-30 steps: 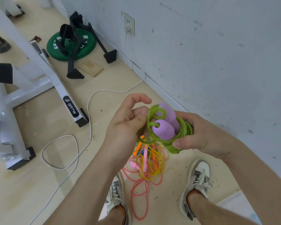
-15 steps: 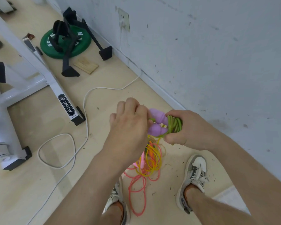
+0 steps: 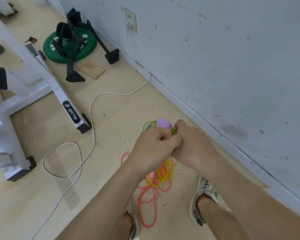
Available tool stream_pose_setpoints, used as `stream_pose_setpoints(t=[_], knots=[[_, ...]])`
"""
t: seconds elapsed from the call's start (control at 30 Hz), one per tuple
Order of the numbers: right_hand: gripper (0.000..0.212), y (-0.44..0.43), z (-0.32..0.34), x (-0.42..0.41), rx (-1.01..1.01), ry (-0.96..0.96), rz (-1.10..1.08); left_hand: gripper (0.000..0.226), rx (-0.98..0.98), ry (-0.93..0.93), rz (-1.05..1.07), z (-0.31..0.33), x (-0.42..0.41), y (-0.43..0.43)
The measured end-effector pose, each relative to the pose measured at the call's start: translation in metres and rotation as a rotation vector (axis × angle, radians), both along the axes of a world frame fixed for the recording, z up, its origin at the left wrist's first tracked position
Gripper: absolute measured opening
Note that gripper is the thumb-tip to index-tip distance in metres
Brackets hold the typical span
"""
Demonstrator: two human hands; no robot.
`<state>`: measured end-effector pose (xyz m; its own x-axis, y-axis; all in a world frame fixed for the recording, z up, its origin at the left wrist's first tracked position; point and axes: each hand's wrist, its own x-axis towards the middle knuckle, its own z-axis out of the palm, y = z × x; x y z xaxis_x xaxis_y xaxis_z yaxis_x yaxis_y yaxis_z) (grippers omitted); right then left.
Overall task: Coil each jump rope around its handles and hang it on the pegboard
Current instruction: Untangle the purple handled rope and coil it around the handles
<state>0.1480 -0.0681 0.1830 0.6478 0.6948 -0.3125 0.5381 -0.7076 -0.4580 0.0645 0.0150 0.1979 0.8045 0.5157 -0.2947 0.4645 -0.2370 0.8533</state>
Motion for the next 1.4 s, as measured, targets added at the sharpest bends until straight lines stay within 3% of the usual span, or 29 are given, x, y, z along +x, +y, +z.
stream_pose_setpoints(t=[0.07,0.2,0.33,0.5,0.6,0.67,0.8,0.83,0.9,1.0,1.1,1.4], knots=[[0.025,0.001,-0.002,0.000,-0.019,0.019,0.013,0.035,0.002,-0.020,-0.033,0.000,-0.003,-0.001],[0.035,-0.006,-0.003,0.007,-0.137,0.132,0.096,0.046,0.318,0.089,-0.191,-0.001,-0.005,-0.008],[0.061,-0.015,-0.001,0.026,0.091,0.482,-0.038,0.048,0.523,0.064,0.000,-0.006,-0.004,0.012],[0.063,-0.013,-0.013,0.027,0.083,0.171,0.110,0.017,0.772,0.259,-0.034,-0.024,-0.016,0.048],[0.065,-0.013,-0.011,0.022,0.067,0.057,0.175,0.036,0.860,0.421,-0.181,-0.033,-0.017,0.049],[0.068,-0.011,-0.007,0.017,0.047,-0.017,0.229,0.035,0.804,0.503,-0.245,-0.033,-0.013,0.052],[0.065,-0.007,-0.005,0.004,-0.007,-0.167,0.334,0.028,0.263,0.457,-0.214,-0.031,-0.011,0.061],[0.062,-0.006,-0.004,0.000,-0.001,-0.192,0.345,0.026,0.231,0.459,-0.221,-0.031,-0.011,0.062],[0.059,-0.004,-0.005,-0.006,0.019,-0.241,0.350,0.024,0.292,0.451,-0.175,-0.030,-0.011,0.063],[0.061,0.000,-0.008,-0.011,0.025,-0.240,0.232,0.023,0.530,0.356,-0.039,-0.027,-0.004,0.049],[0.062,0.002,-0.010,-0.015,0.003,-0.221,0.102,0.024,0.670,0.280,-0.050,-0.027,0.004,0.029],[0.053,0.000,-0.010,0.002,0.113,0.075,-0.033,0.032,0.403,0.137,0.036,-0.031,0.006,0.031]])
